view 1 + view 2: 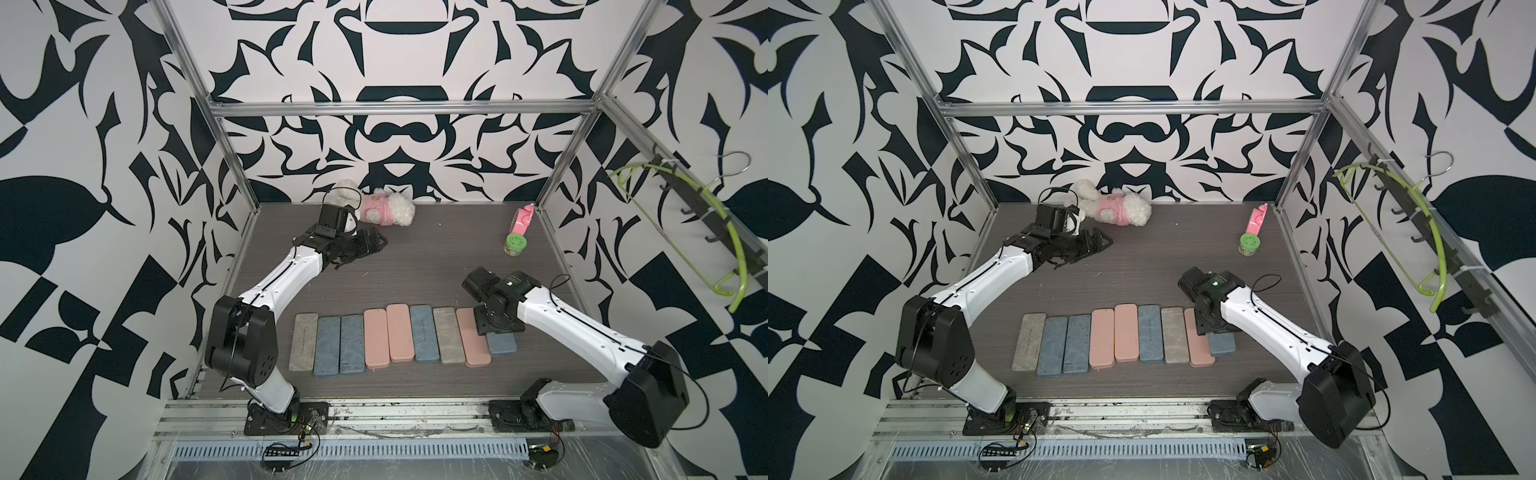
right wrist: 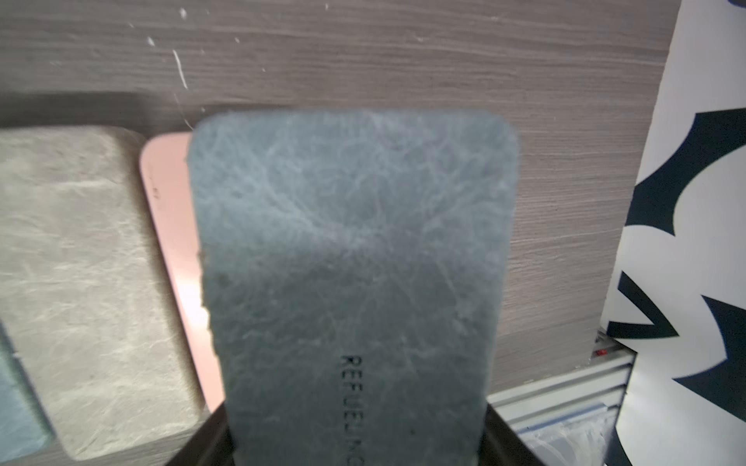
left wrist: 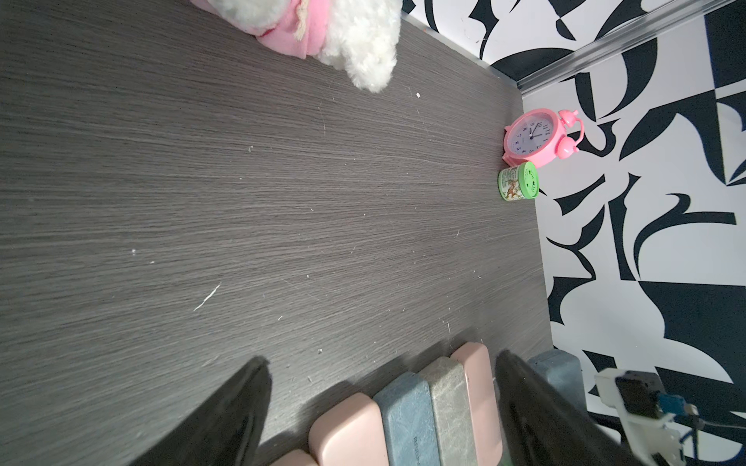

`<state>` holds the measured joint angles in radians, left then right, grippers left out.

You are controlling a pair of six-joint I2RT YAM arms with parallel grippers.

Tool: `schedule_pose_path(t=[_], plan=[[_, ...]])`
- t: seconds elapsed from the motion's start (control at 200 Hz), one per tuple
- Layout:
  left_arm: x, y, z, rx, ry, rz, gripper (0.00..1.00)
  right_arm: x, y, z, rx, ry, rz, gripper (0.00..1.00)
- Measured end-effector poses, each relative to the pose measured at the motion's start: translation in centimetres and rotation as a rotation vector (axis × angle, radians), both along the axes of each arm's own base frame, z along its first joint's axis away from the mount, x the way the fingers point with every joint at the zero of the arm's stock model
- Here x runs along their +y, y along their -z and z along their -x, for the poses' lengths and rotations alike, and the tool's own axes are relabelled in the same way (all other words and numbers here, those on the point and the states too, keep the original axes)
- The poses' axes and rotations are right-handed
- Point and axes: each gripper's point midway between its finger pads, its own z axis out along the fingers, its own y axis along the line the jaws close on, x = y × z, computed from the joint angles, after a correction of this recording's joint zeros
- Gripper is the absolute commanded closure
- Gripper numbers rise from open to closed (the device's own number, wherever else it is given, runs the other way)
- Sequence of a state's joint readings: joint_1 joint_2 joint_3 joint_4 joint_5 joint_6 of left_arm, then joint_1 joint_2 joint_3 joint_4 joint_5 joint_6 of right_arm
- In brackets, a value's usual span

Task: Close the glasses case
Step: Place the glasses case at the center of the board.

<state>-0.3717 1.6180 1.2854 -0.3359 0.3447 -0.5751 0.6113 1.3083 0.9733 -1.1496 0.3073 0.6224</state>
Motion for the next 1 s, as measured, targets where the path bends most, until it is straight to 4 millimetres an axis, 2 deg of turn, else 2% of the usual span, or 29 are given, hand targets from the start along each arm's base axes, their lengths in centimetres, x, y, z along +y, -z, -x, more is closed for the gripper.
schedule_pose_path(t=[0.21, 0.32, 0.585, 0.805, 0.94, 1.0], plan=[[0.0, 0.0, 0.0, 0.002, 0.0, -0.001, 0.07, -0.3, 2.5, 0.6, 0.113, -0.003, 0.139, 0.27], [0.0, 0.1, 0.0, 0.002, 0.001, -0.002, 0.07, -0.7, 3.1, 0.5, 0.133, 0.003, 0.181, 0.26], [0.0, 0.2, 0.1, 0.003, 0.003, -0.006, 0.07, -1.0, 3.3, 0.0, 0.125, 0.011, 0.199, 0.18], [0.1, 0.4, 0.2, 0.008, 0.005, -0.013, 0.07, -1.0, 3.9, -0.1, 0.143, 0.012, 0.211, 0.17], [0.1, 0.5, 0.1, 0.01, 0.005, -0.017, 0.07, -0.7, 3.4, -0.6, 0.092, 0.046, 0.147, 0.16], [0.1, 0.6, 0.1, 0.011, 0.006, -0.019, 0.07, -1.3, 2.9, -0.6, 0.052, 0.114, 0.086, 0.16]])
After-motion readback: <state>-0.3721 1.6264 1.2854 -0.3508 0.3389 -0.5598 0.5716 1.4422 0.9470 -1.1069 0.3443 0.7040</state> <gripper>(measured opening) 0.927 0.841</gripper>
